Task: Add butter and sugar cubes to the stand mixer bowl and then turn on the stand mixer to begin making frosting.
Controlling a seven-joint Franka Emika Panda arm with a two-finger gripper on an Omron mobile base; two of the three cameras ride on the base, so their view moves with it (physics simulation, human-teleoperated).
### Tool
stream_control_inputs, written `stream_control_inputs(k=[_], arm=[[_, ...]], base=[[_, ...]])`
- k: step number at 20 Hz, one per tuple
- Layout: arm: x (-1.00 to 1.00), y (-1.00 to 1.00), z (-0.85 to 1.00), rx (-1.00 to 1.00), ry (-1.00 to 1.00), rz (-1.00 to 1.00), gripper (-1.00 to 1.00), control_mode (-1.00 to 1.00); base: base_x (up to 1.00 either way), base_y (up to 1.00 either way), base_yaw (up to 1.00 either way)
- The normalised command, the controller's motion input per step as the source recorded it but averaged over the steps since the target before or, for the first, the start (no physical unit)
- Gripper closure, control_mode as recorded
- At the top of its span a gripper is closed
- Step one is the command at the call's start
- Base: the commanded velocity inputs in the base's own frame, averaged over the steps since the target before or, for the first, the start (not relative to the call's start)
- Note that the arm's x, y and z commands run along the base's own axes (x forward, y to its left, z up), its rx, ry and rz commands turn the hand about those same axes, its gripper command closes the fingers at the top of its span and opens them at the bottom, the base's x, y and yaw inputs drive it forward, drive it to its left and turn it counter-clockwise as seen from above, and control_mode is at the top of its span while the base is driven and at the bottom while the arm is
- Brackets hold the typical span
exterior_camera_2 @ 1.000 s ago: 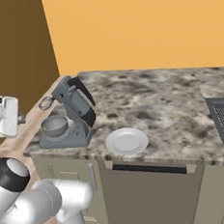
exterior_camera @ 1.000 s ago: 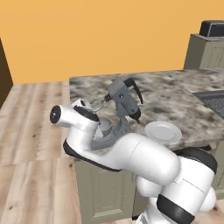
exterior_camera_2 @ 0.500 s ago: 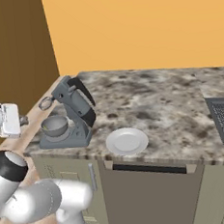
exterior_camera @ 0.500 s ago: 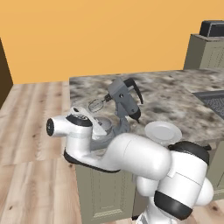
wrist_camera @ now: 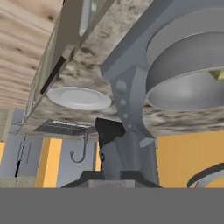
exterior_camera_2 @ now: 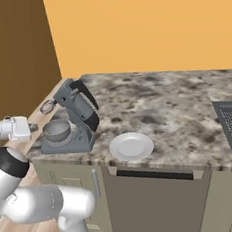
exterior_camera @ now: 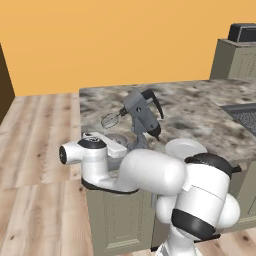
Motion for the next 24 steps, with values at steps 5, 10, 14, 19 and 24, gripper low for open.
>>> stream_control_inputs(k=[5,10,14,19,24], arm=[[0.25,-0.05,-0.06,-0.10,0.07,0.07,1.00,-1.00],[0.13,-0.17,-0.25,-0.03,0.05,0.04,1.00,-1.00],[0.02,-0.17,-0.37,0.00,0.01,0.03,1.00,-1.00],[0.08,-0.09,-0.20,0.00,0.00,0.04,1.00,-1.00],[0.17,0.00,-0.09,0.01,0.00,0.05,1.00,-1.00]], base=[[0.00,0.00,0.00],[0.00,0.00,0.00],[0.00,0.00,0.00],[0.00,0.00,0.00],[0.00,0.00,0.00]])
